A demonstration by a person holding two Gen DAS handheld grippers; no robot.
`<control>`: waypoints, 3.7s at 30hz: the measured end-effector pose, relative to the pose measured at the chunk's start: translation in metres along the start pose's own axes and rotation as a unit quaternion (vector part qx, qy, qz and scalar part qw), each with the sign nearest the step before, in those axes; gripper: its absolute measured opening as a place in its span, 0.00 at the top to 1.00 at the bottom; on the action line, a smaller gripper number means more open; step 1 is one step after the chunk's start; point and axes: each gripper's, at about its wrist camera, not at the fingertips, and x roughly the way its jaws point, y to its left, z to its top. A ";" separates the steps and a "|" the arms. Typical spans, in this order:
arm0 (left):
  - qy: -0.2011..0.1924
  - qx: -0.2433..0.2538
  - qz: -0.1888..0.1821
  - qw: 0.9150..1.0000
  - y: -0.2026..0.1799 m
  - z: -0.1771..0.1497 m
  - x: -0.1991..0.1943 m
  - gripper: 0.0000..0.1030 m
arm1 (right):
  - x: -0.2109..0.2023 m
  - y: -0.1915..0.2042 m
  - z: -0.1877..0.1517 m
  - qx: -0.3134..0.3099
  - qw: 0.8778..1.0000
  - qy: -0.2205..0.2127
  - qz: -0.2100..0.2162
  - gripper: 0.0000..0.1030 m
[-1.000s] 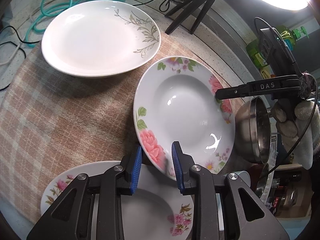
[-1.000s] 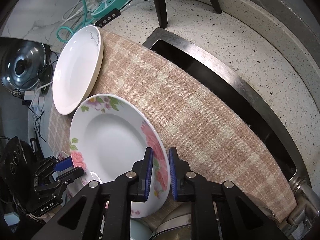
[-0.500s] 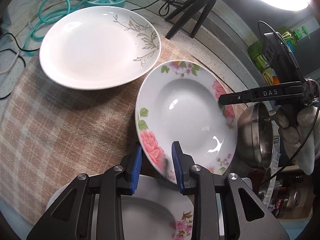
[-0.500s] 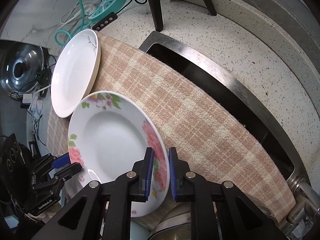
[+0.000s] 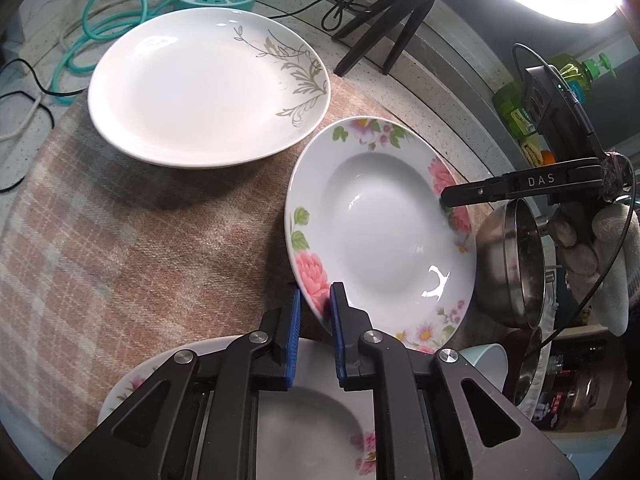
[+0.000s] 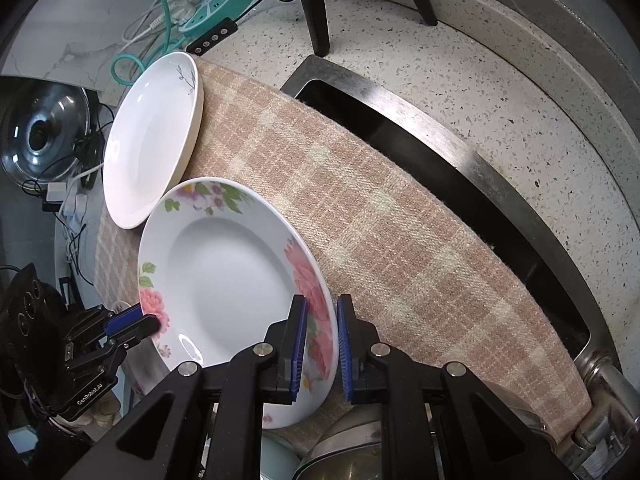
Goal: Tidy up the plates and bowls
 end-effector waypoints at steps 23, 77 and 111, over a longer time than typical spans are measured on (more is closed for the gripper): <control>-0.009 -0.004 -0.003 1.000 0.004 0.005 -0.011 0.89 | -0.009 -0.001 -0.002 0.023 0.999 -0.025 0.009 0.87; -0.021 0.037 -0.030 0.999 0.060 -0.017 -0.087 0.89 | -0.016 0.091 -0.068 0.072 0.993 -0.080 0.038 0.87; 0.030 0.115 -0.058 0.991 0.089 -0.042 -0.098 0.89 | 0.017 0.130 -0.161 0.163 0.978 -0.115 0.064 0.87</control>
